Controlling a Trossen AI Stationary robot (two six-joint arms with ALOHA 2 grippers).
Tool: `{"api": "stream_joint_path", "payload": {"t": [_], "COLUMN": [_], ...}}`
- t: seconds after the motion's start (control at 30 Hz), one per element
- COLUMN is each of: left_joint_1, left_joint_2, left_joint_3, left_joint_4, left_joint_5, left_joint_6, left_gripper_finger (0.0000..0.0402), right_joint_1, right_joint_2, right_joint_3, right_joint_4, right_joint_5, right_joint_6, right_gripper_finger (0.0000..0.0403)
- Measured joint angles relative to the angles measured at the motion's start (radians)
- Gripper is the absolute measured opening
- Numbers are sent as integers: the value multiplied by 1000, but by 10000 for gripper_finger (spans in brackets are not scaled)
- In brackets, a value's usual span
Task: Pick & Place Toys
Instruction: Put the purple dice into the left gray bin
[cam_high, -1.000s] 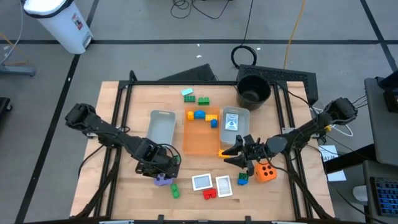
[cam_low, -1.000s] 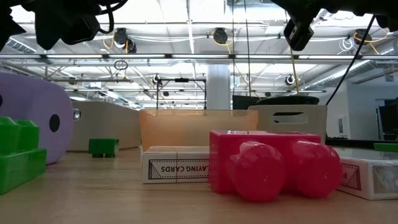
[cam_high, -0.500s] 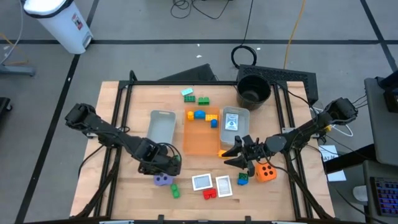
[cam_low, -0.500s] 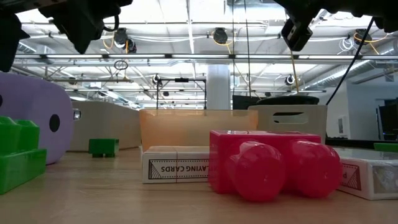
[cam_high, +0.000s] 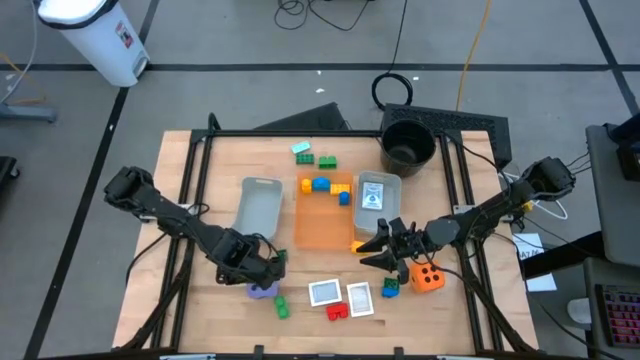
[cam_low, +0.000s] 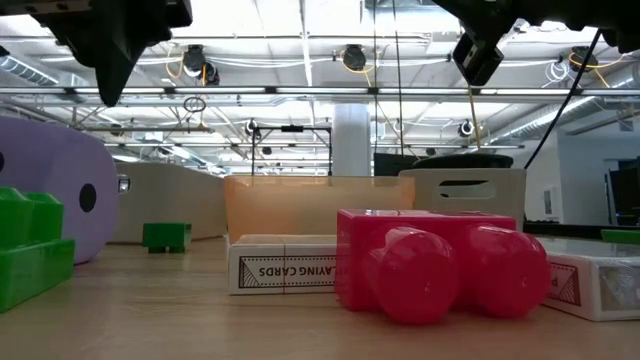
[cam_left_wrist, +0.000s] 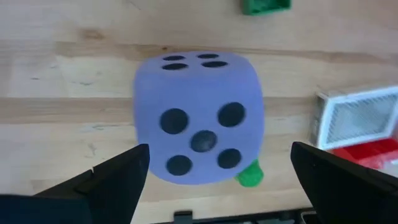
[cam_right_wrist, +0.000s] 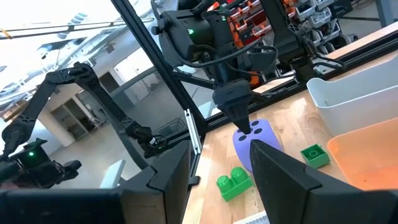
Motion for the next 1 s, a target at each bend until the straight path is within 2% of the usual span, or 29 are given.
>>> {"api": "stream_joint_path", "payload": {"t": [0.4, 1.0], "left_joint_1": [0, 10], "left_joint_2": [60, 86], "left_joint_3": [0, 1], "left_joint_4": [-7, 61], "left_joint_5": [60, 33], "left_joint_6": [-28, -25], "left_gripper_finger": [397, 397], "right_joint_1": [-4, -4], "right_joint_2": [0, 0], "right_joint_3": [0, 0], "right_joint_4": [-9, -35], "right_joint_5": [-16, -16], "right_joint_6": [-1, -1], "right_gripper_finger": [160, 160]}}
